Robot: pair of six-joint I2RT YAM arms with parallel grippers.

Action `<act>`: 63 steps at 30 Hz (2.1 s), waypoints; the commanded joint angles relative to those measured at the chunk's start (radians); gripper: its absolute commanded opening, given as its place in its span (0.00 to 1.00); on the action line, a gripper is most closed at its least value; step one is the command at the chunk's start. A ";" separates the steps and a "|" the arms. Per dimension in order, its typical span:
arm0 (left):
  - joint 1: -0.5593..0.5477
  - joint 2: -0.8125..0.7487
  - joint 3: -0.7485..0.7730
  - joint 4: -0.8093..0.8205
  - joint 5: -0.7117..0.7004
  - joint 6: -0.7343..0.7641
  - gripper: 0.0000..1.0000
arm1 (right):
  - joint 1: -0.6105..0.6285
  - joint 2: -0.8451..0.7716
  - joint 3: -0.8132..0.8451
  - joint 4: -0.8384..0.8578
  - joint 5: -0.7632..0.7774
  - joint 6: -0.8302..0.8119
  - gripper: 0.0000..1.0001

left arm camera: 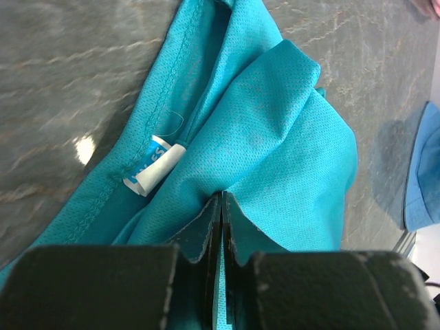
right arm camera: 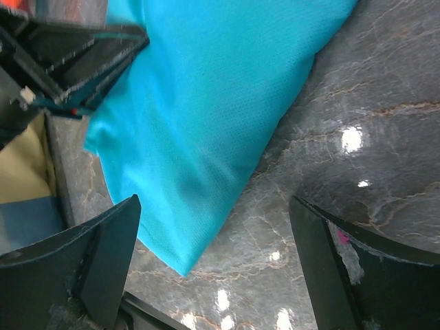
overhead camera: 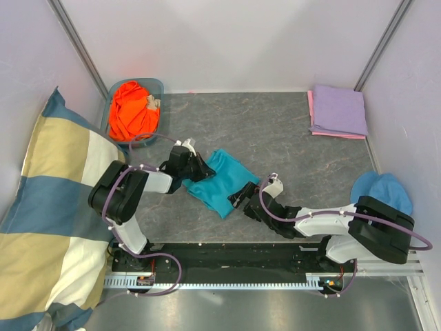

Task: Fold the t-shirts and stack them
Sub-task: Smooth out wrinkles on the folded tshirt, then put the neatly folded tshirt into the corner of the board with the right arm

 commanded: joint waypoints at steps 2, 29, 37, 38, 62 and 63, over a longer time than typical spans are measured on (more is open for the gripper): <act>0.002 -0.102 -0.102 -0.228 -0.178 -0.067 0.08 | 0.005 0.042 0.008 -0.026 0.018 0.023 0.98; -0.156 -0.326 -0.237 -0.604 -0.422 -0.334 0.07 | 0.059 0.415 0.128 0.253 -0.129 0.075 0.98; -0.156 -0.326 -0.231 -0.613 -0.424 -0.323 0.07 | 0.062 0.497 0.149 0.344 -0.157 0.062 0.26; -0.156 -0.328 -0.229 -0.615 -0.427 -0.321 0.07 | 0.062 0.497 0.148 0.344 -0.155 0.060 0.18; -0.119 -0.546 -0.008 -0.844 -0.674 -0.154 1.00 | -0.031 0.070 0.286 -0.527 -0.025 -0.372 0.00; -0.119 -0.553 -0.015 -0.844 -0.672 -0.154 1.00 | -0.065 0.053 0.298 -0.553 -0.021 -0.418 0.00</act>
